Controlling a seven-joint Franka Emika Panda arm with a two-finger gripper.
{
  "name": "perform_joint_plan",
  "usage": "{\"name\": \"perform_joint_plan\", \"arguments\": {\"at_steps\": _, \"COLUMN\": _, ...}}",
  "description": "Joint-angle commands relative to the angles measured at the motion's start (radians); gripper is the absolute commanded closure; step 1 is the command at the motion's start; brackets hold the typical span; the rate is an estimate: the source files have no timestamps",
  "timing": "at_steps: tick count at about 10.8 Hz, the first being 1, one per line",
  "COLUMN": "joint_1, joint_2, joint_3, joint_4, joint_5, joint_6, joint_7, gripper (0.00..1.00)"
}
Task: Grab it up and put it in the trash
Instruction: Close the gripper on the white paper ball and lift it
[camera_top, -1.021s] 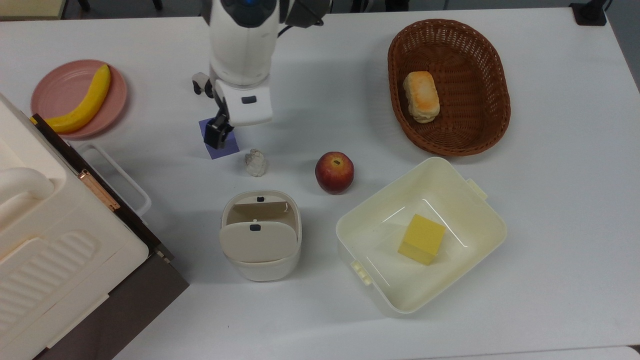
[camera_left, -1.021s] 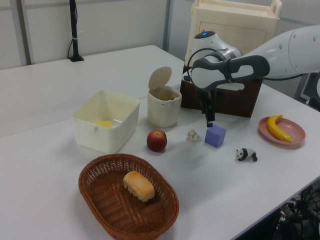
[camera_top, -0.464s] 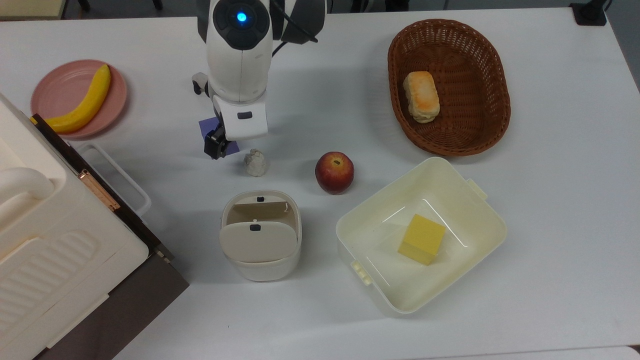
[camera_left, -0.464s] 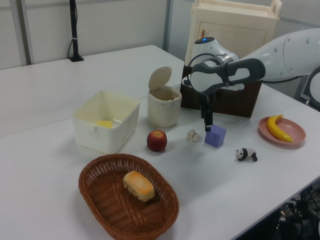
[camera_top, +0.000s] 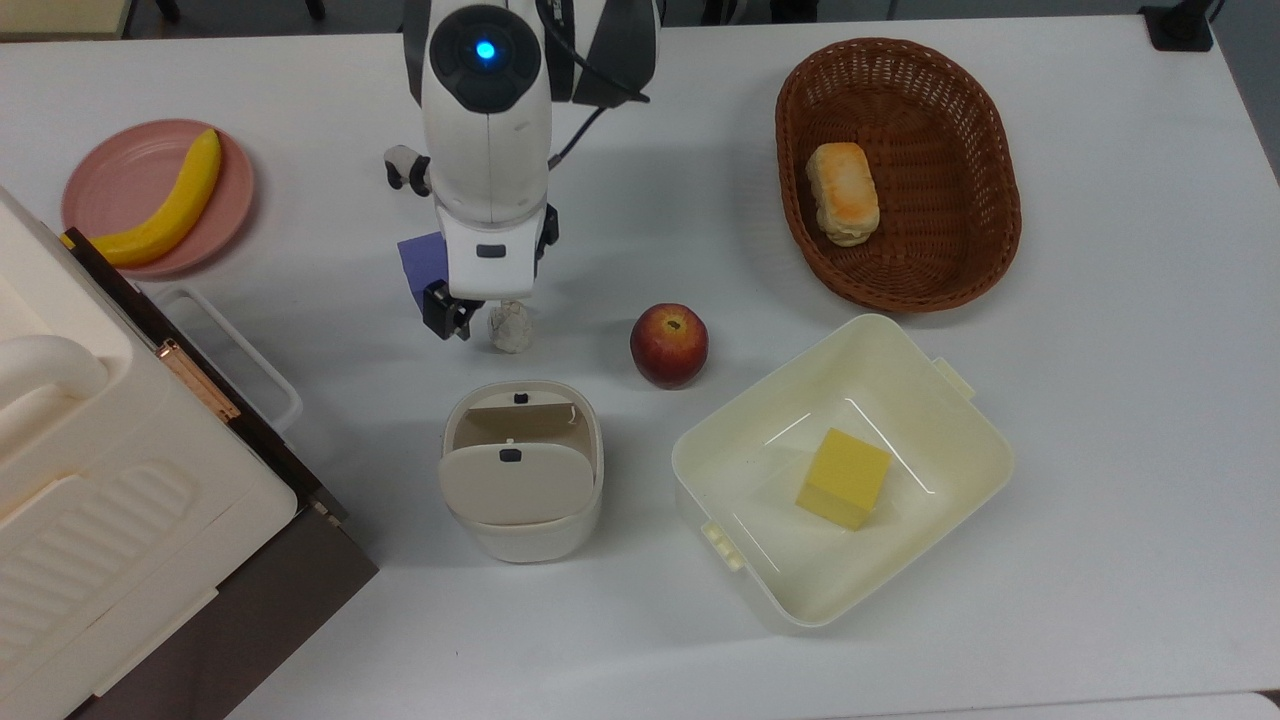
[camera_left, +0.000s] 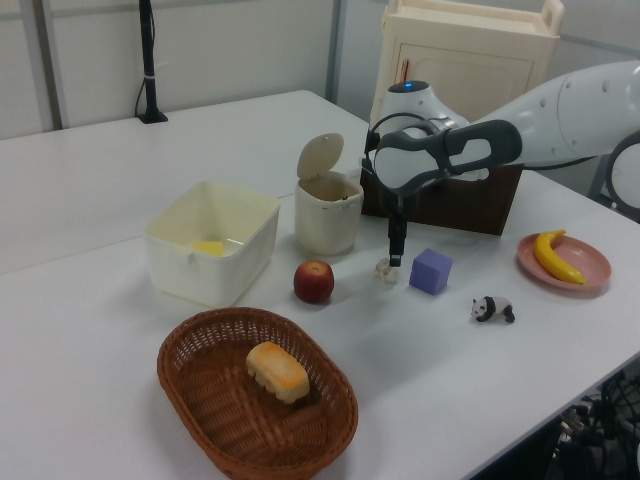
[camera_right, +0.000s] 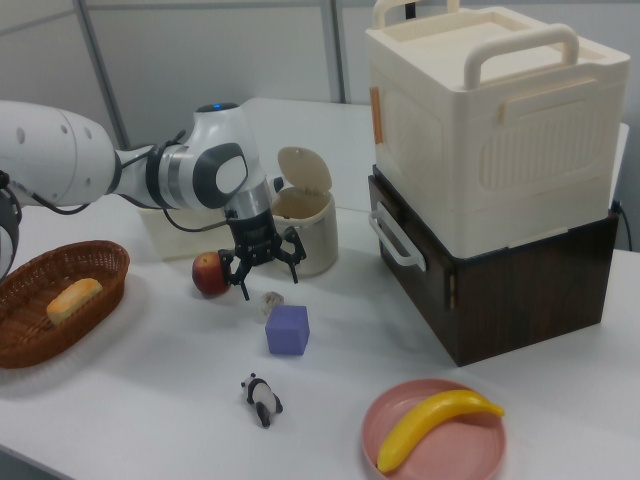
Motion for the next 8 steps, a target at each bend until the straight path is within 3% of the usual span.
{"name": "perform_joint_plan", "arguments": {"at_steps": 1, "joint_1": 0.022, "joint_2": 0.04, "joint_3": 0.0, "joint_4": 0.004, "joint_5": -0.004, "joint_6": 0.032, "joint_7": 0.039, "gripper": 0.0}}
{"name": "perform_joint_plan", "arguments": {"at_steps": 5, "joint_1": 0.035, "joint_2": 0.066, "joint_3": 0.0, "joint_4": 0.009, "joint_5": -0.039, "joint_6": 0.036, "joint_7": 0.061, "gripper": 0.0}}
{"name": "perform_joint_plan", "arguments": {"at_steps": 6, "joint_1": 0.035, "joint_2": 0.068, "joint_3": 0.0, "joint_4": 0.009, "joint_5": -0.056, "joint_6": 0.038, "joint_7": 0.067, "gripper": 0.09}}
{"name": "perform_joint_plan", "arguments": {"at_steps": 7, "joint_1": 0.035, "joint_2": 0.068, "joint_3": 0.0, "joint_4": 0.009, "joint_5": -0.067, "joint_6": 0.058, "joint_7": 0.079, "gripper": 0.48}}
{"name": "perform_joint_plan", "arguments": {"at_steps": 8, "joint_1": 0.035, "joint_2": 0.068, "joint_3": 0.0, "joint_4": 0.009, "joint_5": -0.07, "joint_6": 0.07, "joint_7": 0.114, "gripper": 0.71}}
